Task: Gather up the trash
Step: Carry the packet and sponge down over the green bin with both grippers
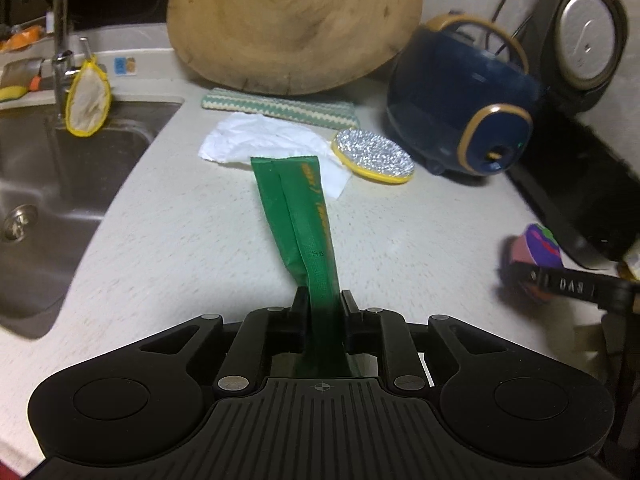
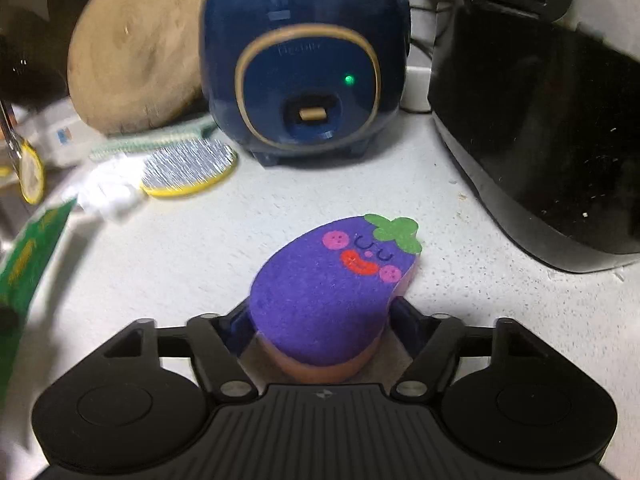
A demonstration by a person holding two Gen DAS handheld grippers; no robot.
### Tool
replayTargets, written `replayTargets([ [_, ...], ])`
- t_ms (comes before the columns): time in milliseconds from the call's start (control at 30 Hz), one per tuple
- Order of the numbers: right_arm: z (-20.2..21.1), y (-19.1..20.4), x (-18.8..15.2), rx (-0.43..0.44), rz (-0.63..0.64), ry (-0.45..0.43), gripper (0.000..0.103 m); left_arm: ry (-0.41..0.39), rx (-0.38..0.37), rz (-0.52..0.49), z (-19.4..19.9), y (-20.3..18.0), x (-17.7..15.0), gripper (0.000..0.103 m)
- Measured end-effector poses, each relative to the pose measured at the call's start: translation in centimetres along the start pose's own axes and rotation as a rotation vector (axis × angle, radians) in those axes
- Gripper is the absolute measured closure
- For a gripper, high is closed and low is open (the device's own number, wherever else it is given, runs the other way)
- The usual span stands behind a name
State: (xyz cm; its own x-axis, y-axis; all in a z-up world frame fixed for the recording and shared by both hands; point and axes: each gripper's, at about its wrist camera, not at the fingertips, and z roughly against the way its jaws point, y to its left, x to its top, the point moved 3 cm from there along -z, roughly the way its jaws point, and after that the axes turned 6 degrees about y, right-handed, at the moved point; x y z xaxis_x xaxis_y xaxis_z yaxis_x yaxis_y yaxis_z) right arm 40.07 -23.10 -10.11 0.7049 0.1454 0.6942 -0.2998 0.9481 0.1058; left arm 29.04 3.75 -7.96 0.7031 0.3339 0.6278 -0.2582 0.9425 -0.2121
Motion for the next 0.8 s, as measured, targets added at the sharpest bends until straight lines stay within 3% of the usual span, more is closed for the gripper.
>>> replayTargets([
  [233,6.0,7.0,-2.2,0.127,0.087,-0.055,0.033,-0.017,-0.052,0.007,5.3,3.6,-3.3,0.084],
  [600,14.5,18.4,-11.7,0.23,0.321,-0.108,0.033,-0.025,-0.13,-0.062,13.1,9.8,-10.1,0.084],
  [700,15.6,20.4,-15.2,0.255,0.374,-0.067,0.033,0.026,-0.164,-0.069,14.2,11.7,-12.9,0.084],
  [800,15.5,21.5,-18.9,0.273,0.388,0.005,0.033,0.132,-0.191,-0.068,13.9,13.7,-16.3,0.084],
])
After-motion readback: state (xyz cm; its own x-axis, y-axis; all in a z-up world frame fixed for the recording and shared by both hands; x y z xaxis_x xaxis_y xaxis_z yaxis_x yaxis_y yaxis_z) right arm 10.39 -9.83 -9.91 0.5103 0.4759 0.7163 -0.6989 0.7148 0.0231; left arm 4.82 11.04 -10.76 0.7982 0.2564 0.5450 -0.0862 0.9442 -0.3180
